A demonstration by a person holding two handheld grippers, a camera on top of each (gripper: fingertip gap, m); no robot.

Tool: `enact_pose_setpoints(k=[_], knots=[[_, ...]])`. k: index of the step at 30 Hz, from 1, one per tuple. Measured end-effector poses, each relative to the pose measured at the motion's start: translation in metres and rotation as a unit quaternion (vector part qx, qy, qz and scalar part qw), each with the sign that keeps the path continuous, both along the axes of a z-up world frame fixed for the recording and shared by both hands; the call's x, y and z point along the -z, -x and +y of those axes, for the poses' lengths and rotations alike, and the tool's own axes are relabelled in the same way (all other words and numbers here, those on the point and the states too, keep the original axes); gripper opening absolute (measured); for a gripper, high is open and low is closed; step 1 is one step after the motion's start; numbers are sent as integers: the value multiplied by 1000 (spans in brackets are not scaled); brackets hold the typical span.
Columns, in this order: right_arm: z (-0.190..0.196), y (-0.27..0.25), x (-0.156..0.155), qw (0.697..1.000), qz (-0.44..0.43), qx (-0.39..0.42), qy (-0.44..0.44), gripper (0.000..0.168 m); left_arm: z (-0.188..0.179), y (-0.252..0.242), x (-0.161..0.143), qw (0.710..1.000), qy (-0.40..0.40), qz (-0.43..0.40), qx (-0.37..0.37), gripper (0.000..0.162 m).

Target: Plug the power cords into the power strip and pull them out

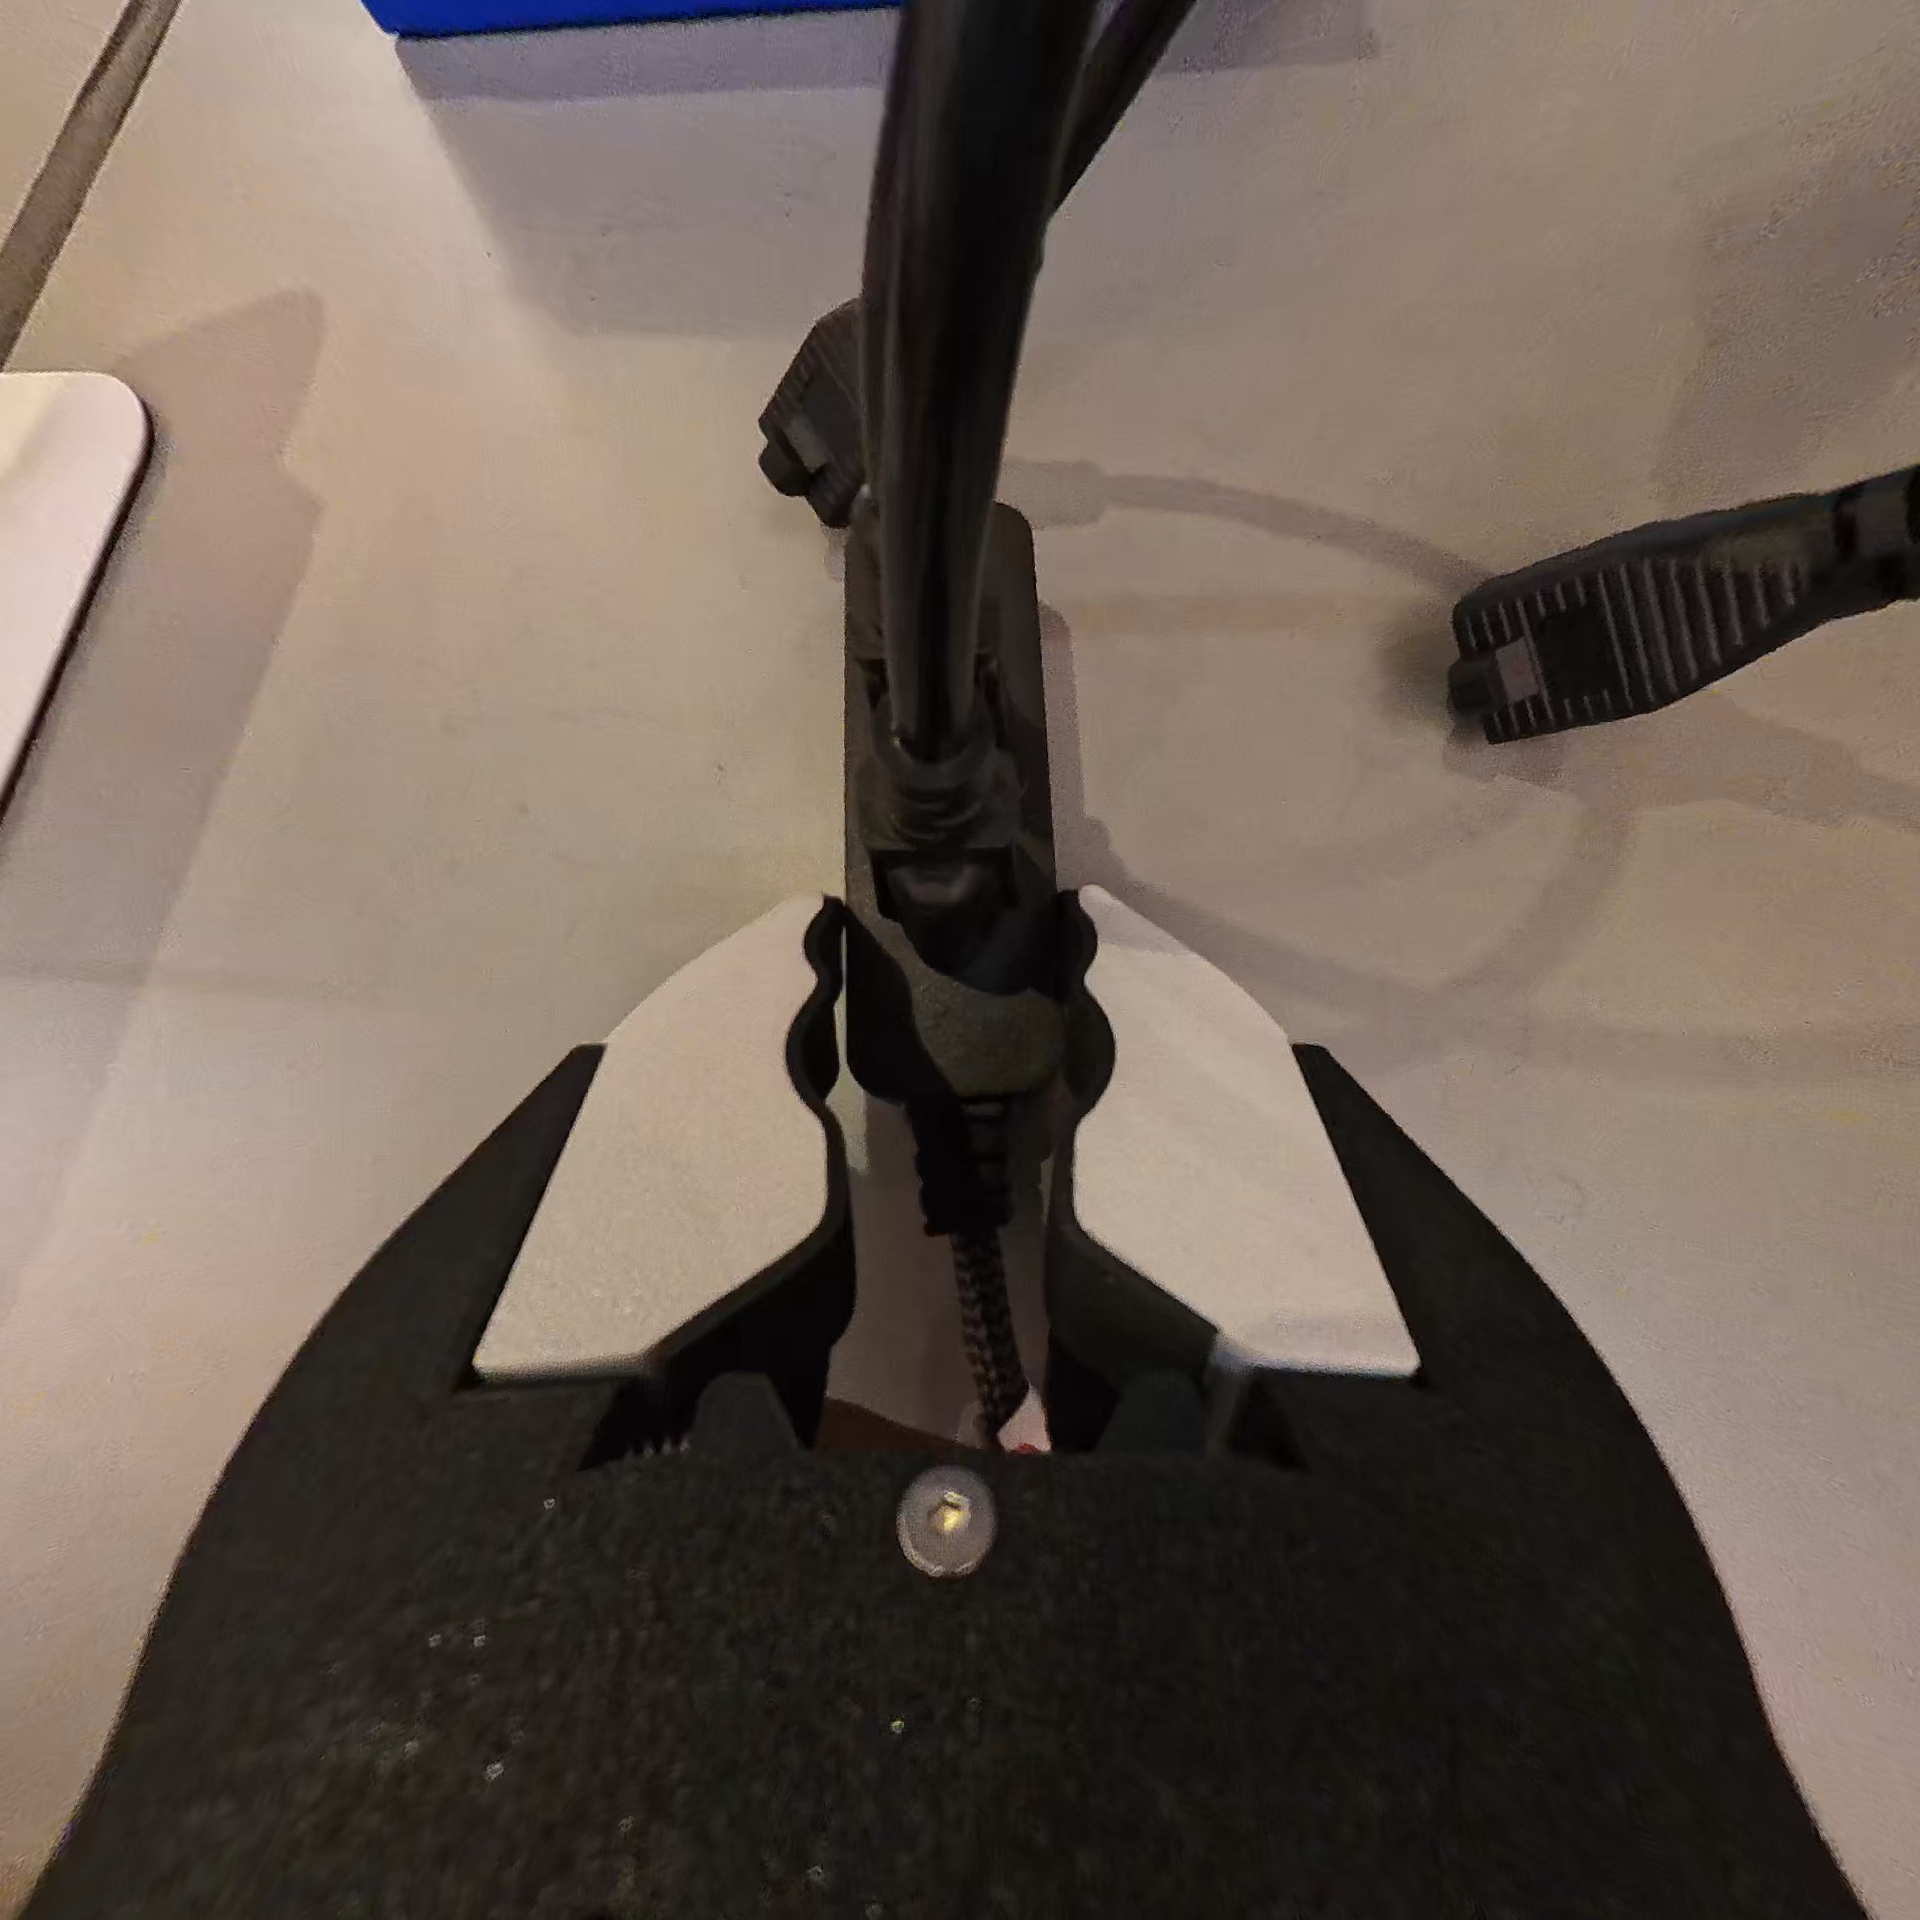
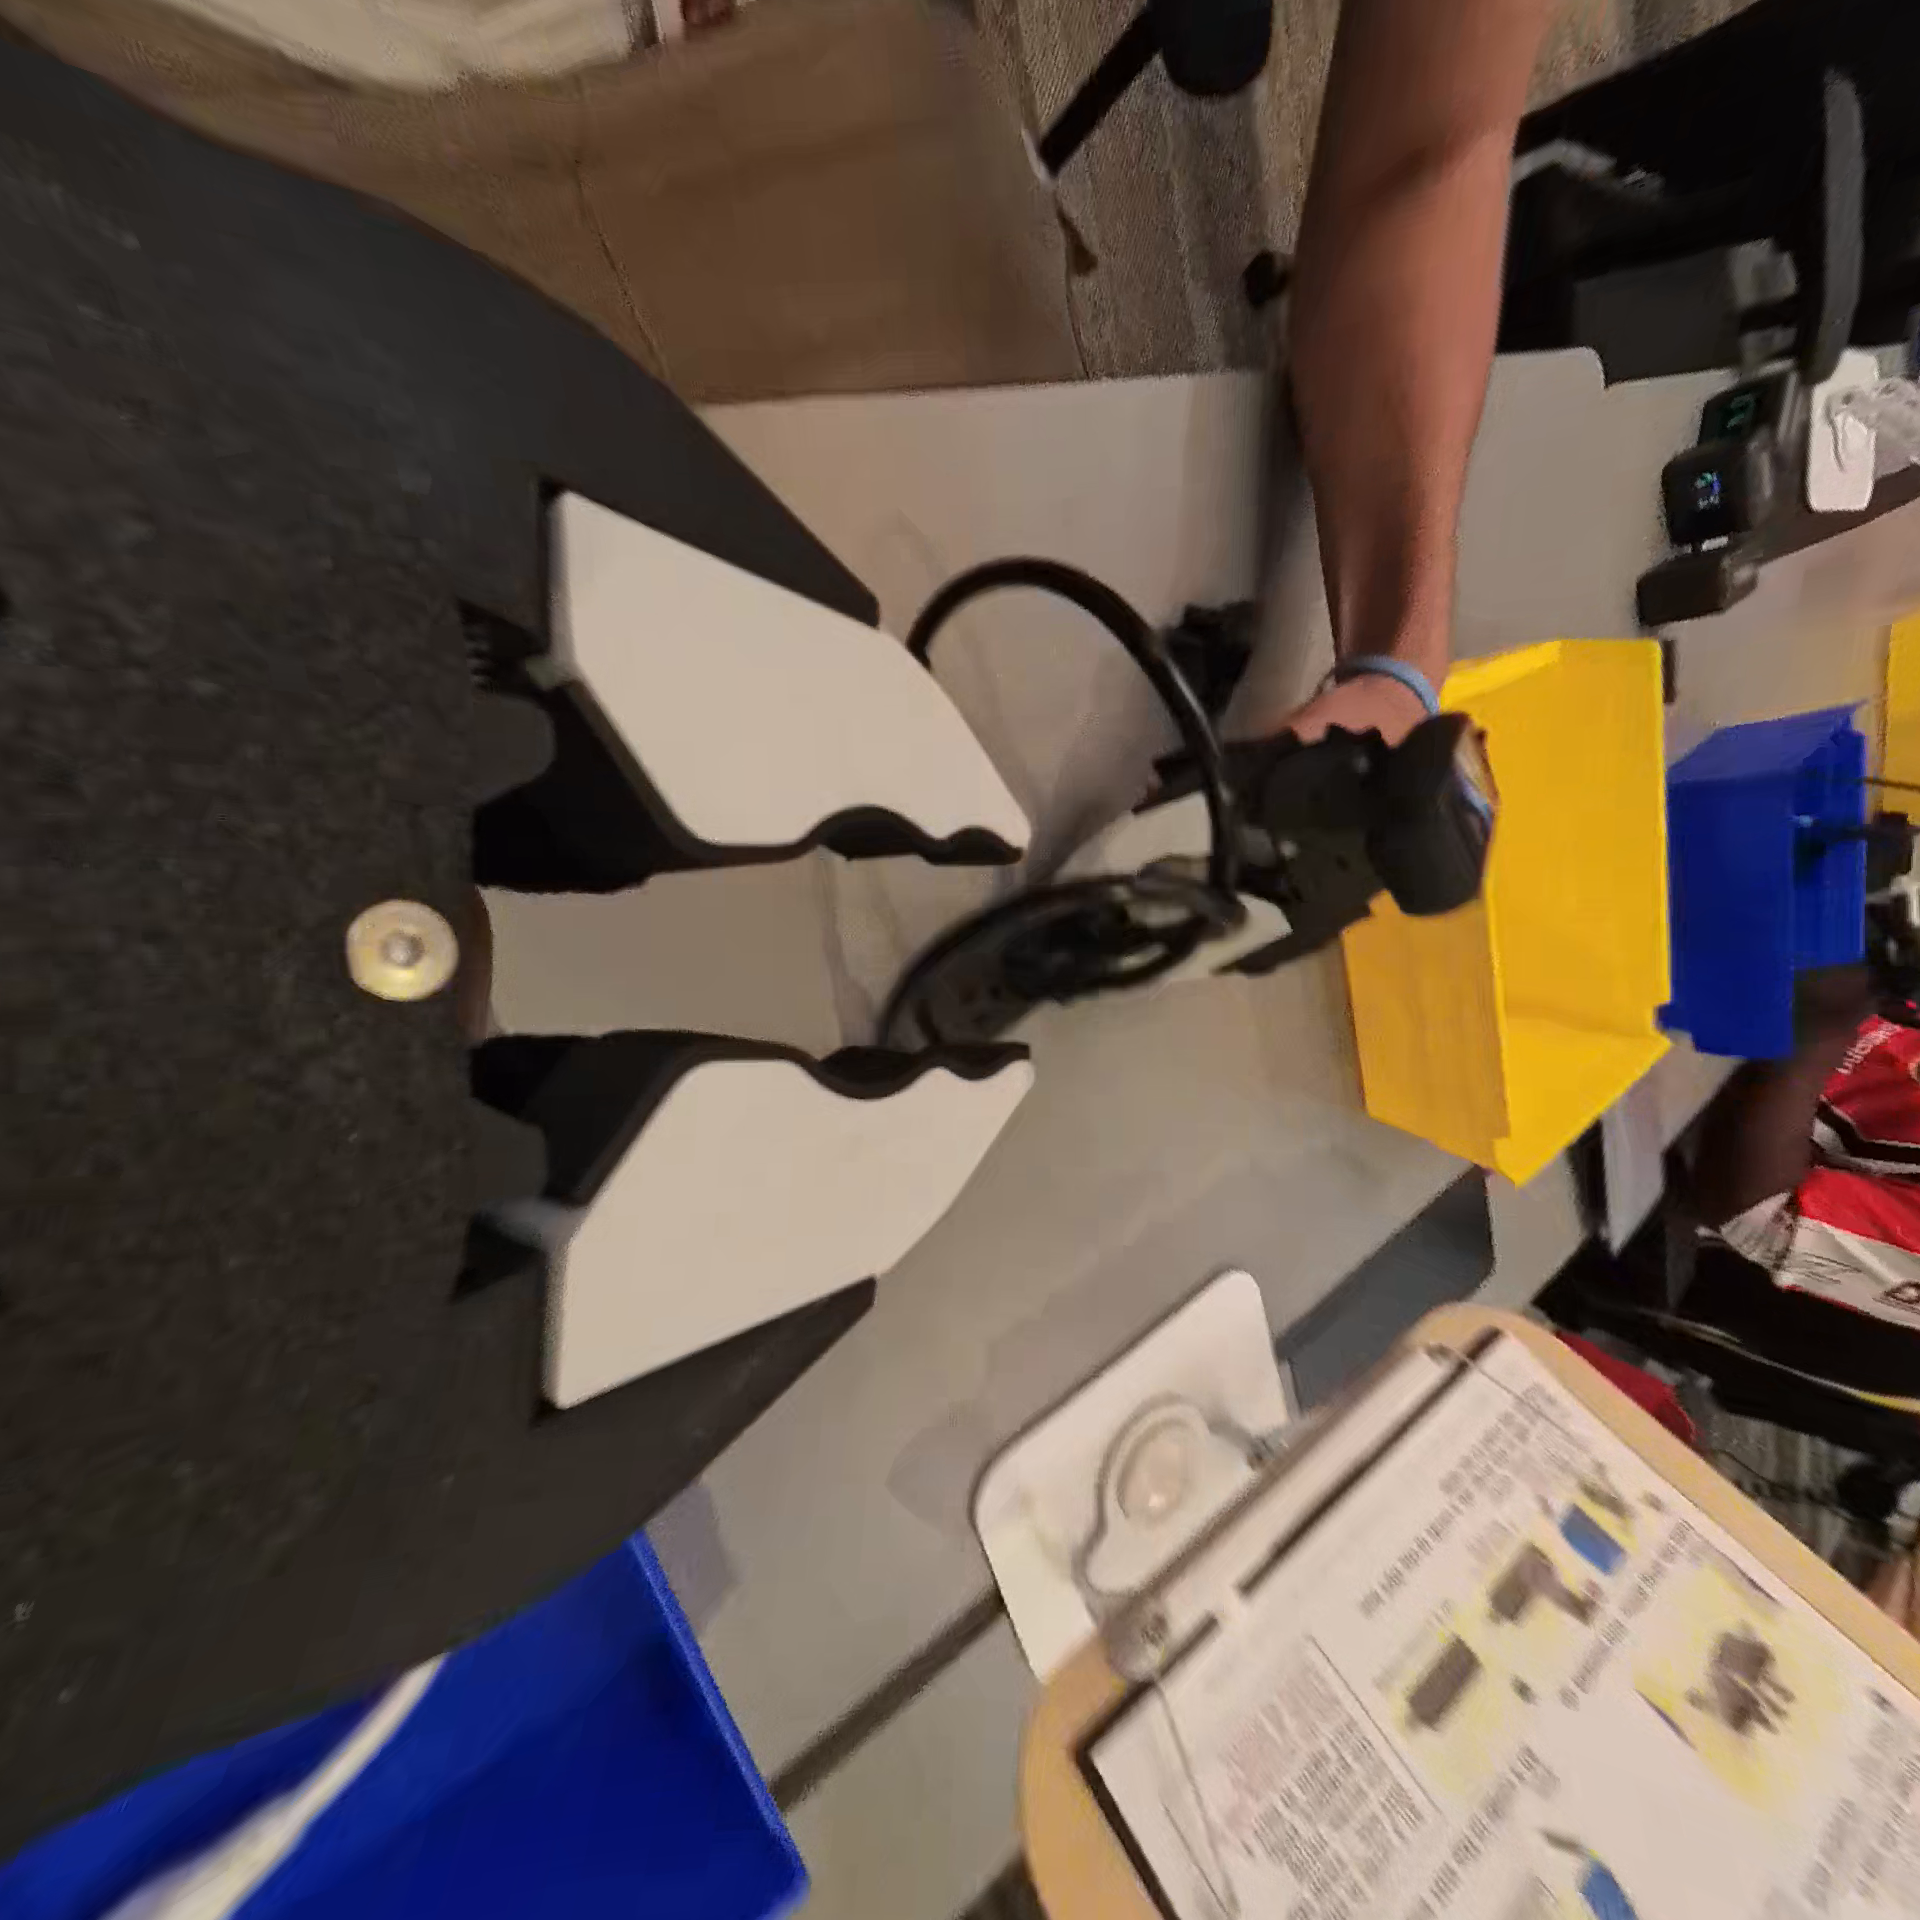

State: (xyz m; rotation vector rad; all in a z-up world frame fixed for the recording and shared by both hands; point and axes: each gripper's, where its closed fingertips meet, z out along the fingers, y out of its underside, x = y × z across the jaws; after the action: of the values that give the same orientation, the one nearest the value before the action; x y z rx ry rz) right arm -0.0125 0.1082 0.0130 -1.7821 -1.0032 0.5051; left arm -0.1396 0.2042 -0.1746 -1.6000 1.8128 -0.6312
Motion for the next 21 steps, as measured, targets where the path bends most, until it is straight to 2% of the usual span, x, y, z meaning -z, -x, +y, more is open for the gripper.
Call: enact_pose_setpoints(k=[2,3,5,7,9,11,16,19,21], knots=[[44,3,-23,1000,-20,-21,-7,34,0,-3,-5,1000,2,-5,5,39],[64,8,-22,998,-40,-42,7,33,0,-5,-8,1000,4,-6,7,39],[97,24,0,991,-92,-88,51,32,0,-11,-8,1000,10,1,17,39],[111,48,39,973,-141,-145,111,32,-1,-14,-1,999,15,17,28,39],[114,65,81,948,-201,-190,158,37,-1,-15,7,999,17,23,29,42],[110,79,111,930,-229,-228,176,43,1,-15,8,999,23,12,22,42],[97,95,161,903,-291,-263,177,44,3,-14,8,998,54,-5,12,42],[93,103,178,906,-295,-256,162,40,3,-14,8,999,52,-7,11,42],[99,102,185,908,-309,-239,152,30,3,-15,8,998,54,-13,9,42]])
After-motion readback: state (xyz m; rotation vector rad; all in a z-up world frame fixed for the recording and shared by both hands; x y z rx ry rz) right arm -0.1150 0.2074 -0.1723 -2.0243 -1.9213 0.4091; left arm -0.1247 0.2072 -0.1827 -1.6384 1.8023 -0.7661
